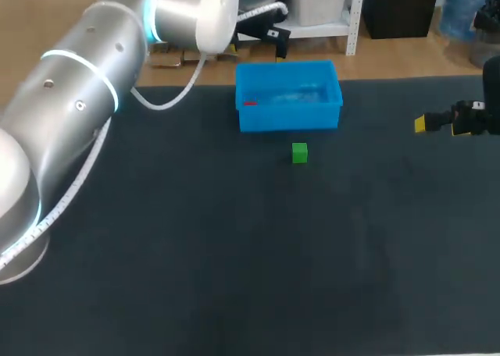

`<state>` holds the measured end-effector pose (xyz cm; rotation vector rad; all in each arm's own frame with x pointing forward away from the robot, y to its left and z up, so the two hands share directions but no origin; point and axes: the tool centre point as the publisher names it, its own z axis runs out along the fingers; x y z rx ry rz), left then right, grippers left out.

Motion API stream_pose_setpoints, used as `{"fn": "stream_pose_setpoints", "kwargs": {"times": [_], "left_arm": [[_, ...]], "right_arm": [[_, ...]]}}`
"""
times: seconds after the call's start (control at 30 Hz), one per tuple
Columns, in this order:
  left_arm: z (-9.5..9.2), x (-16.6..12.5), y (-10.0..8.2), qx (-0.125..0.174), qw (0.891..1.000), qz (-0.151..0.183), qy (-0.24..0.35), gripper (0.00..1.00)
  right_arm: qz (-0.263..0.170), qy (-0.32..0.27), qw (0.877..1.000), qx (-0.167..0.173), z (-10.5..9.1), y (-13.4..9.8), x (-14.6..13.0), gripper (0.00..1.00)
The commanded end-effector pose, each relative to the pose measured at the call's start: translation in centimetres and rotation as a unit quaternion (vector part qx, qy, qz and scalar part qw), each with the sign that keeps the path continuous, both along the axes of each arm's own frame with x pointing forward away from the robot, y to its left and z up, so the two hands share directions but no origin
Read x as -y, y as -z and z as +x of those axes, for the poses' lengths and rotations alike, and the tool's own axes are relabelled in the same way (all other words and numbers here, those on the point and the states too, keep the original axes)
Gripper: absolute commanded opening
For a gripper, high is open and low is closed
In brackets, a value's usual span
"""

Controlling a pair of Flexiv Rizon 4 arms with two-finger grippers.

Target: Use the left arm to pick the red cube and place it into the blue plastic box first, then use the right arm to grasp the green cube and put it into the same blue plastic box after the first action is fully finished.

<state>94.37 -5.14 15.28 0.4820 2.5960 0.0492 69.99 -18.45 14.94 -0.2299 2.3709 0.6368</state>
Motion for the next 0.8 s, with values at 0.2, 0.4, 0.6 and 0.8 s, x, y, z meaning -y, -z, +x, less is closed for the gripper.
{"fn": "stream_pose_setpoints", "kwargs": {"times": [0.2,0.4,0.6,0.8], "left_arm": [[-1.8,-1.0,-1.6,-0.047,0.999,0.001,0.000,1.00],[-3.0,-1.4,-2.1,-0.026,0.999,-0.023,0.016,1.00],[-4.3,-1.7,-2.3,-0.010,0.999,-0.044,0.028,1.00],[-5.4,-2.2,-2.4,-0.003,0.998,-0.062,0.029,1.00]], "right_arm": [[0.000,0.000,1.000,0.000,0.0,0.0,0.0,1.00],[0.000,0.000,1.000,0.000,0.0,0.0,0.0,1.00],[0.000,0.000,1.000,0.000,0.0,0.0,0.0,1.00],[0.000,0.000,1.000,0.000,0.0,0.0,0.0,1.00]]}}
